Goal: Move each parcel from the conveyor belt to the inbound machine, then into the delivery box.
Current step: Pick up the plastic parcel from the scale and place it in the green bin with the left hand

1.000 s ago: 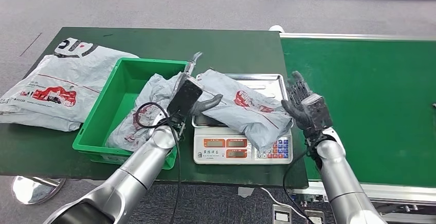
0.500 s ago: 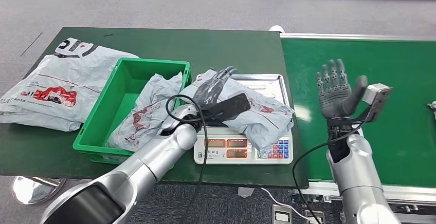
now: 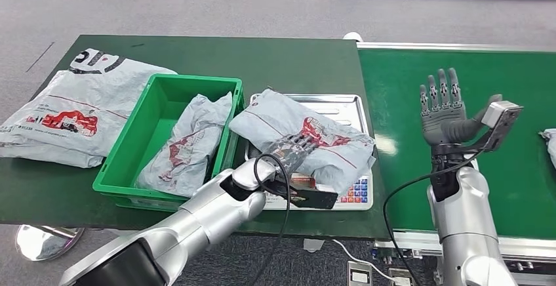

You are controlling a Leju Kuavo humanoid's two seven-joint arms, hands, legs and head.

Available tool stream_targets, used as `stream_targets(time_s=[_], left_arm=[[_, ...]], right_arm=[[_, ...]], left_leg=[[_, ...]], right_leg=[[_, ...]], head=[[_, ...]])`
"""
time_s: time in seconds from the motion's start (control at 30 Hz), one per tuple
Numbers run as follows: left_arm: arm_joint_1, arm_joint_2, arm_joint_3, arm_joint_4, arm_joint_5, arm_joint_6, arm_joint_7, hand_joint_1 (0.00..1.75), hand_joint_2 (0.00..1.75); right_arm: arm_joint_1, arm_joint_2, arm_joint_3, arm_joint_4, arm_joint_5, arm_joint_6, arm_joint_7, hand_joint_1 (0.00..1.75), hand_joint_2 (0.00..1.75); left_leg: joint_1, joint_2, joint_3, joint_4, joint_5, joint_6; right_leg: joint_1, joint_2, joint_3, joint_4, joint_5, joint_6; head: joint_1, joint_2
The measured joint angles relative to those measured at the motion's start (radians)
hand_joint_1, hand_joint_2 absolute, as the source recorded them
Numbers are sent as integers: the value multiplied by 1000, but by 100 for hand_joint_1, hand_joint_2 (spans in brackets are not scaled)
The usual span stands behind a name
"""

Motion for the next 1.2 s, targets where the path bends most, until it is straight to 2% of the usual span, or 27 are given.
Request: stream_targets(time_s=[0.13,0.43,0.6,0.8,1.07,1.2], left_arm=[[12,5,-15,8,-19,-1,-9,175,175],[17,33,0,7,13,145,-11,175,175],[21,42,51,-19,43,242,-41,175,175],[16,47,115,-67,53,297,-72,175,175],[-6,62,195,-206,56,373,-105,175,175],[-13,79,225,-292,3,440,-87,175,175]], right_arm=[[-20,2,0,10,1,14,-18,0,0],[-34,0,0,49,-6,23,-36,0,0],[-56,1,1,68,-7,9,-32,0,0],[-67,1,2,74,-15,4,-21,0,0],[-73,-1,2,79,-41,0,-2,0,0],[-66,-1,2,77,-44,-11,7,0,0]], left_leg=[[0,0,1,0,0,0],[0,0,3,0,1,0],[0,0,3,0,2,0],[0,-1,2,0,1,0],[0,-1,1,0,2,0],[0,-1,1,0,2,0]], right_leg=[[0,-1,2,0,0,0],[0,0,3,0,2,0],[0,0,2,0,2,0],[0,-1,2,0,1,0],[0,-1,1,0,1,0],[0,-1,1,0,1,0]], head=[[0,0],[0,0],[0,0],[0,0],[0,0],[0,0]])
